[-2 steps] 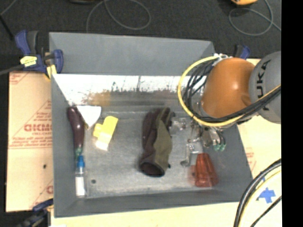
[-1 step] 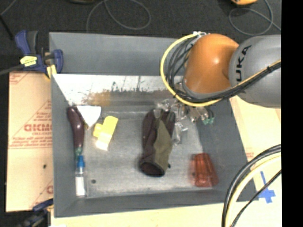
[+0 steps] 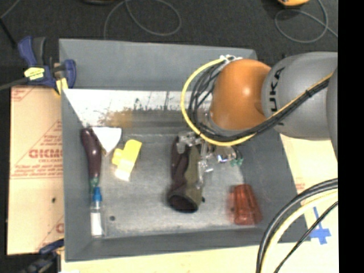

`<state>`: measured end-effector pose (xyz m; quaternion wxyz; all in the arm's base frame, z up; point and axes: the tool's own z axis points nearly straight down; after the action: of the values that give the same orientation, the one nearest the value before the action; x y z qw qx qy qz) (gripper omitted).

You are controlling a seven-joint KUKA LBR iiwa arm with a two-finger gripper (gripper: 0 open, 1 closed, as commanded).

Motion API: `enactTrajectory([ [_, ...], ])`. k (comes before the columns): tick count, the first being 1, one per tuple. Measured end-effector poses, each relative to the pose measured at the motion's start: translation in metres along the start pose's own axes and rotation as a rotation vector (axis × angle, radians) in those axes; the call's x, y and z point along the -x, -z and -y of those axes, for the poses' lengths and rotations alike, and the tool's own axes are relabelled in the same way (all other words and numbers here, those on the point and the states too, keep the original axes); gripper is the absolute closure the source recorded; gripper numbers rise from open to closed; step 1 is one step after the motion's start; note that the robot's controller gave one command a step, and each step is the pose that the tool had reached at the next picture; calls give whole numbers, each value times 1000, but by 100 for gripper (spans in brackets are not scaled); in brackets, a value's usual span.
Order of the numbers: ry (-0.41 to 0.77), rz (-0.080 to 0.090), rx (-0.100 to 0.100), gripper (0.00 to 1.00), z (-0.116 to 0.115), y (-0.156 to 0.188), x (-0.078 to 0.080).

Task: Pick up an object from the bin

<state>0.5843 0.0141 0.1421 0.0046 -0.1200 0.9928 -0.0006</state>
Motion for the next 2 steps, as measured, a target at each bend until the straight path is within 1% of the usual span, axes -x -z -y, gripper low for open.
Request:
enactTrajectory([
  [1,132,0,-2,0,0,-24,12],
  [2,698,10,-5,100,-1,-68,42],
])
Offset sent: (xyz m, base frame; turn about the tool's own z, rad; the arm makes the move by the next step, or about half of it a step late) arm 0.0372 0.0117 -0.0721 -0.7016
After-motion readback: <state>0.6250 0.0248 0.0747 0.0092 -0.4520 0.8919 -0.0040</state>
